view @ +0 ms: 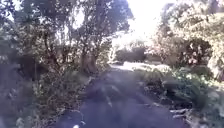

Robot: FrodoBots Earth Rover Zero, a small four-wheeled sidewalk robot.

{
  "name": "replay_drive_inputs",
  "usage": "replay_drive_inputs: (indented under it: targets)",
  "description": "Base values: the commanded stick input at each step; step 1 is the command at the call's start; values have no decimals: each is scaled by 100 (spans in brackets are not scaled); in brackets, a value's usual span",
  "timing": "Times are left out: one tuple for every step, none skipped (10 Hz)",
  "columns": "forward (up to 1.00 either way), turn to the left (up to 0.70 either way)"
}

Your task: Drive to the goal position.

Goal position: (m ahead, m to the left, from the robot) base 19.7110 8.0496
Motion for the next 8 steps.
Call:
replay_drive_inputs:
  targets:
    - [69,0]
    - [69,0]
    - [69,-4]
    - [69,-9]
    - [69,-14]
    - [69,-14]
    - [69,-14]
    - [69,-14]
